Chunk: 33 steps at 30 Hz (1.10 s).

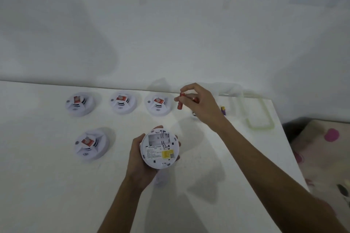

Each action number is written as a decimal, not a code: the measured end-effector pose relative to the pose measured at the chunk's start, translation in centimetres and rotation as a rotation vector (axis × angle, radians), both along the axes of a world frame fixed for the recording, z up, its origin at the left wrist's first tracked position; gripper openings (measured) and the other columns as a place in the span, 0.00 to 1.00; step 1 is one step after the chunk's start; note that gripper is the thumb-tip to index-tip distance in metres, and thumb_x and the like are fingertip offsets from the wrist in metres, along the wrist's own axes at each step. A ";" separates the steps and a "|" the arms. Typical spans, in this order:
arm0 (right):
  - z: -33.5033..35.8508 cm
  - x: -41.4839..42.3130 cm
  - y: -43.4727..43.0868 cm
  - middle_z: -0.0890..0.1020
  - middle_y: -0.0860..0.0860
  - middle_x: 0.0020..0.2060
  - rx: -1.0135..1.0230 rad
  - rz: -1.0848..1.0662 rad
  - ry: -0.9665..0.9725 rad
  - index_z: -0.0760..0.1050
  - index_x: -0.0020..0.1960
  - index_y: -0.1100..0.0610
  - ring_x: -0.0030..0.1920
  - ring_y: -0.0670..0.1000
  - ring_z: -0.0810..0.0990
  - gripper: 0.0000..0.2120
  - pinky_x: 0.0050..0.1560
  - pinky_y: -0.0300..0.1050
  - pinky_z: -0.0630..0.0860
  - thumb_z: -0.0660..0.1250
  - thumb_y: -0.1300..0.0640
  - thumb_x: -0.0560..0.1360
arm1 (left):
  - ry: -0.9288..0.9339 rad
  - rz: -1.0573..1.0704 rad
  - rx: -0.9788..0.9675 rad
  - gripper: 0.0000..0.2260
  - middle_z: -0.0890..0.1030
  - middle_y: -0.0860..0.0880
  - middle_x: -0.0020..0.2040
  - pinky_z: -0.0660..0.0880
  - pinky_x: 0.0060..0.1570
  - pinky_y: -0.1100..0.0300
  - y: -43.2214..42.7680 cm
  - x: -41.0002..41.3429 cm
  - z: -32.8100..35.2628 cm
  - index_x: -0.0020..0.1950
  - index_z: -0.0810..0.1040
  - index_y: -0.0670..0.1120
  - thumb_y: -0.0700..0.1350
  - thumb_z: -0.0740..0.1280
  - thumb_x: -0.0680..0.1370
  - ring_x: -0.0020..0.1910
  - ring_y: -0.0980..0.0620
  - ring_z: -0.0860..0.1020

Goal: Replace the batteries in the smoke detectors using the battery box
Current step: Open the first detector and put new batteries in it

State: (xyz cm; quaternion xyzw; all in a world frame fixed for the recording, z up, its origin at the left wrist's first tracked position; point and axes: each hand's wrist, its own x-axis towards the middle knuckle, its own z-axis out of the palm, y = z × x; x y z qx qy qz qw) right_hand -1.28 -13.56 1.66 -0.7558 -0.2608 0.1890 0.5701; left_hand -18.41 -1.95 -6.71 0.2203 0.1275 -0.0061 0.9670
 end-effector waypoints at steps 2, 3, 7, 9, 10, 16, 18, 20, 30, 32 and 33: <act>1.0 -2.6 0.6 0.85 0.52 0.41 0.045 0.027 -0.042 0.76 0.50 0.56 0.48 0.54 0.83 0.05 0.39 0.45 0.72 0.68 0.59 0.75 | -0.008 0.003 0.001 0.22 0.78 0.37 0.60 0.72 0.57 0.39 0.8 -0.7 0.5 0.59 0.78 0.46 0.52 0.70 0.67 0.57 0.35 0.77; 1.3 -3.9 0.9 0.85 0.52 0.41 0.058 0.039 -0.078 0.76 0.49 0.56 0.48 0.52 0.83 0.04 0.39 0.39 0.71 0.69 0.60 0.75 | 0.003 0.008 0.005 0.20 0.78 0.37 0.59 0.72 0.57 0.39 1.2 -1.1 0.7 0.59 0.79 0.46 0.52 0.67 0.69 0.57 0.35 0.77; 1.7 -8.4 1.9 0.83 0.47 0.42 0.047 0.115 -0.147 0.78 0.47 0.54 0.46 0.44 0.80 0.04 0.39 0.28 0.67 0.69 0.62 0.74 | 0.079 0.011 -0.003 0.23 0.79 0.37 0.58 0.70 0.58 0.37 2.7 -2.7 1.3 0.57 0.81 0.45 0.52 0.50 0.79 0.56 0.35 0.78; 1.5 -10.1 2.4 0.82 0.44 0.44 0.009 0.156 -0.198 0.79 0.49 0.52 0.46 0.44 0.79 0.06 0.39 0.28 0.68 0.68 0.61 0.75 | 0.074 0.014 0.011 0.25 0.81 0.37 0.56 0.67 0.58 0.33 3.2 -3.5 1.6 0.56 0.82 0.44 0.51 0.47 0.81 0.54 0.35 0.79; 1.3 -10.7 2.7 0.82 0.44 0.45 -0.010 0.170 -0.242 0.79 0.51 0.53 0.47 0.44 0.79 0.06 0.39 0.28 0.68 0.68 0.61 0.75 | 0.070 0.021 0.022 0.25 0.81 0.38 0.55 0.67 0.57 0.32 3.5 -3.9 1.7 0.54 0.83 0.44 0.50 0.47 0.81 0.53 0.36 0.80; -0.2 -12.5 4.7 0.83 0.46 0.50 -0.137 0.221 -0.543 0.78 0.55 0.54 0.43 0.40 0.78 0.09 0.42 0.26 0.68 0.63 0.54 0.77 | 0.041 -0.014 0.077 0.24 0.81 0.38 0.54 0.70 0.56 0.30 5.3 -5.1 2.1 0.51 0.83 0.45 0.52 0.48 0.80 0.50 0.38 0.80; -0.6 -12.8 5.1 0.83 0.46 0.49 -0.177 0.242 -0.629 0.78 0.55 0.53 0.44 0.43 0.80 0.12 0.43 0.30 0.72 0.60 0.50 0.77 | 0.021 -0.019 0.065 0.23 0.83 0.40 0.50 0.77 0.48 0.36 5.6 -5.5 2.7 0.48 0.85 0.46 0.52 0.51 0.78 0.47 0.41 0.82; -0.7 -12.9 5.5 0.82 0.46 0.49 -0.212 0.266 -0.726 0.78 0.55 0.52 0.44 0.47 0.81 0.12 0.40 0.33 0.73 0.59 0.50 0.77 | 0.021 -0.008 0.103 0.21 0.85 0.42 0.48 0.80 0.42 0.44 6.1 -5.7 3.1 0.47 0.86 0.47 0.53 0.53 0.74 0.45 0.43 0.83; -0.3 -12.9 7.0 0.80 0.47 0.51 -0.332 0.353 -0.930 0.78 0.58 0.48 0.33 0.47 0.78 0.12 0.27 0.35 0.70 0.61 0.52 0.78 | -0.011 0.018 0.262 0.20 0.84 0.43 0.49 0.75 0.54 0.41 8.3 -6.1 1.8 0.49 0.84 0.50 0.61 0.73 0.63 0.48 0.43 0.82; -0.2 -12.9 7.4 0.80 0.48 0.49 -0.363 0.371 -0.960 0.78 0.57 0.48 0.31 0.47 0.76 0.13 0.29 0.28 0.60 0.60 0.51 0.77 | 0.051 0.035 0.272 0.16 0.84 0.44 0.45 0.78 0.51 0.43 8.2 -6.1 2.2 0.44 0.85 0.51 0.59 0.63 0.71 0.45 0.44 0.82; -0.2 -13.0 7.6 0.80 0.48 0.49 -0.379 0.380 -0.979 0.78 0.57 0.48 0.29 0.47 0.75 0.13 0.30 0.26 0.55 0.59 0.50 0.77 | 0.066 0.044 0.262 0.19 0.85 0.45 0.41 0.81 0.44 0.47 8.1 -6.0 2.5 0.40 0.86 0.51 0.57 0.57 0.73 0.41 0.46 0.83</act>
